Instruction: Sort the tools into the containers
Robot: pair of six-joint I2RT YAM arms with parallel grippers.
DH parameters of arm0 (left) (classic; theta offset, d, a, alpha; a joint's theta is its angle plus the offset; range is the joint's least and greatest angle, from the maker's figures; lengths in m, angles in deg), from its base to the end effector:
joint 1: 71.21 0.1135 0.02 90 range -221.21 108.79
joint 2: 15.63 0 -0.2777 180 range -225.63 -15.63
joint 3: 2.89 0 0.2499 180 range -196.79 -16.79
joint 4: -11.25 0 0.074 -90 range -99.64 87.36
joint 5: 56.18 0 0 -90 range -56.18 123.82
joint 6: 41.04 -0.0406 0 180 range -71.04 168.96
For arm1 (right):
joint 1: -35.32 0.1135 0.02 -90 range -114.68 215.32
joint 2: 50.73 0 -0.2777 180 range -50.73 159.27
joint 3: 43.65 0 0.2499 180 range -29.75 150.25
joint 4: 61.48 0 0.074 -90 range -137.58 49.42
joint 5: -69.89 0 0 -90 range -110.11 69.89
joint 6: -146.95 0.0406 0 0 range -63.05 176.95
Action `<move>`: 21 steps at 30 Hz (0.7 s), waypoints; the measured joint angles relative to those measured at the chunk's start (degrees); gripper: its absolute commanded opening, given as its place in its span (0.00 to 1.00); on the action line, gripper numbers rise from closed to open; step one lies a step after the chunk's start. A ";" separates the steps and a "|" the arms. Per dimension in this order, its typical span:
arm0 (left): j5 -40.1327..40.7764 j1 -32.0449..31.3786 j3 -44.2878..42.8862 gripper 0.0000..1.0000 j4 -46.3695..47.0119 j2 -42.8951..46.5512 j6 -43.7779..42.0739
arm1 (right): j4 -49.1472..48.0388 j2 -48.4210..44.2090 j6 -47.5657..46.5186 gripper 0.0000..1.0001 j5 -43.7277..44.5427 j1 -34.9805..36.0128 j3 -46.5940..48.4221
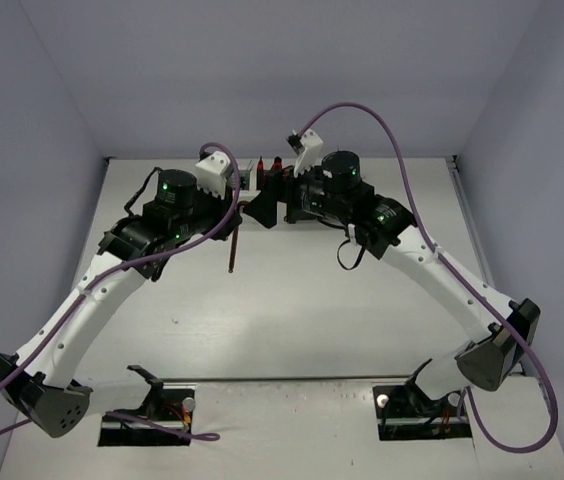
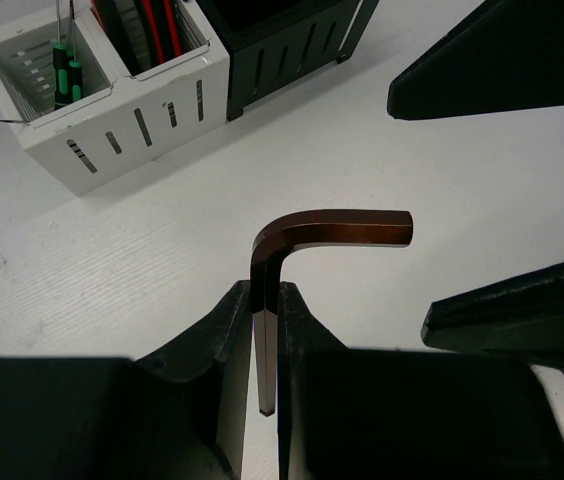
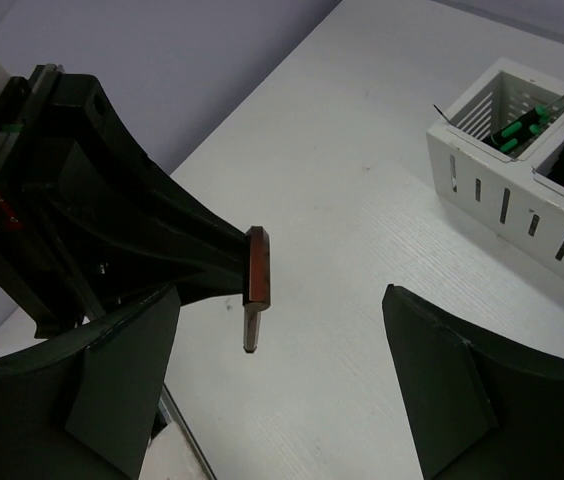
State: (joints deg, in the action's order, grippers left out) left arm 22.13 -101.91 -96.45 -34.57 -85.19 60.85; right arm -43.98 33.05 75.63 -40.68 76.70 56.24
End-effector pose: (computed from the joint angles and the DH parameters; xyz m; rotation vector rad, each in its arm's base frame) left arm 0.2167 -0.1382 0.4331 0.4640 1.9525 -0.6831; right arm 0.2472 0.2368 0.4562 -0.6224 1.5888 1.0847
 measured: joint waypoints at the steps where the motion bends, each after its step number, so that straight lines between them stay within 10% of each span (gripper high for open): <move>1: 0.21 -0.01 0.00 0.00 0.01 -0.02 -0.11 | 0.00 0.22 0.18 0.75 0.07 0.11 0.20; 15: 2.23 -1.60 0.00 0.00 0.10 -0.12 -1.50 | -0.10 4.30 0.95 0.38 0.49 0.34 1.59; 21: 3.26 -2.37 0.00 0.00 0.30 -0.62 -2.01 | -0.38 4.97 0.71 0.02 -0.02 0.95 2.48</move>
State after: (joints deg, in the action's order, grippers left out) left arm 25.38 -104.28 -96.45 -34.27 -85.81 58.84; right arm -44.36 38.02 76.34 -40.70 77.65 58.71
